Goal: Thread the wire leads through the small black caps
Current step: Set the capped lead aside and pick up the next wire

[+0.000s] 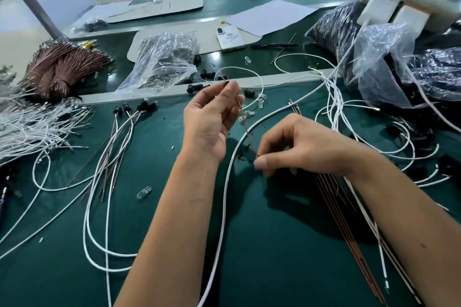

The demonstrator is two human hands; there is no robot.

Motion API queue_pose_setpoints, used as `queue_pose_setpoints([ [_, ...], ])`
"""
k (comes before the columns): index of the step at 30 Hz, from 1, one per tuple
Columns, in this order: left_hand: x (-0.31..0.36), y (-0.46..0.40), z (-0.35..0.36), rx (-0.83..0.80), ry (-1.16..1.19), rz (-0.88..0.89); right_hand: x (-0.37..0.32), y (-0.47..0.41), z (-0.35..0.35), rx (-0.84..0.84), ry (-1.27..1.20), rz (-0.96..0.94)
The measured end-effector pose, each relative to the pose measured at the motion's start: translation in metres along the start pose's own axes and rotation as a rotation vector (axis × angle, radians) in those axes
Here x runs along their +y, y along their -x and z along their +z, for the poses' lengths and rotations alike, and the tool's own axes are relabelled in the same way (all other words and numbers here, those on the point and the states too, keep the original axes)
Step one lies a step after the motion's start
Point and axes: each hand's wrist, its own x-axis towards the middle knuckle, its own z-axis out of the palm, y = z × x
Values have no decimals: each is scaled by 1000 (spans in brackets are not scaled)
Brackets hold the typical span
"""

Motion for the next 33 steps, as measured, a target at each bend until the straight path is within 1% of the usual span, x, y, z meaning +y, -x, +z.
queue_pose_setpoints([
  [1,2,0,-1,-6,4,3,0,0,0,33,-66,-14],
  [4,0,5,2,-66,-49,-10,1,-6,5,224,-284,-27],
  [6,-4,8,7,-99,-82,-25,1,-9,8,267,-328,-22],
  [7,-5,9,8,-102,-84,-28,2,-8,8,231,-320,-17],
  [8,-6,8,9,-96,-73,-28,3,-6,6,150,-300,-15],
  [10,-4,7,7,-76,-31,-18,4,0,1,-75,-270,10],
  [12,-3,6,5,-90,-65,2,3,6,-6,-235,-255,55],
  [14,-7,10,8,-128,-107,5,-1,9,-9,-292,-216,70],
  [15,-10,11,10,-145,-110,-9,-2,11,-11,-271,-201,71],
  [16,-13,12,13,-153,-126,-23,-5,11,-13,-187,-190,74],
  [17,-16,13,14,-155,-163,-31,-7,10,-16,-18,-181,80],
  [18,-19,13,16,-155,-212,-36,-7,10,-20,231,-114,81],
  [19,-21,13,16,-154,-254,-44,-4,11,-26,522,48,88],
  [20,-24,13,16,-156,-280,-57,-1,12,-33,802,307,125],
  [21,-25,14,17,-160,-293,-69,4,16,-41,1021,569,208],
  [22,-27,14,17,-165,-306,-72,7,21,-48,1139,720,331],
  [23,-28,14,18,-171,-326,-64,8,25,-53,1155,760,465],
  [24,-29,14,18,-176,-350,-49,10,26,-57,1101,757,601],
  [25,-30,13,18,-185,-370,-33,11,26,-58,1006,743,718],
  [26,-31,13,18,-196,-384,-23,13,26,-58,921,729,788],
  [27,-32,14,18,-203,-393,-18,14,25,-55,874,719,799],
  [28,-32,13,17,-207,-398,-18,11,24,-52,877,707,757],
  [29,-32,13,17,-208,-403,-23,9,23,-51,922,702,686],
  [33,-31,13,17,-244,-460,-60,6,22,-53,1200,716,341],
])
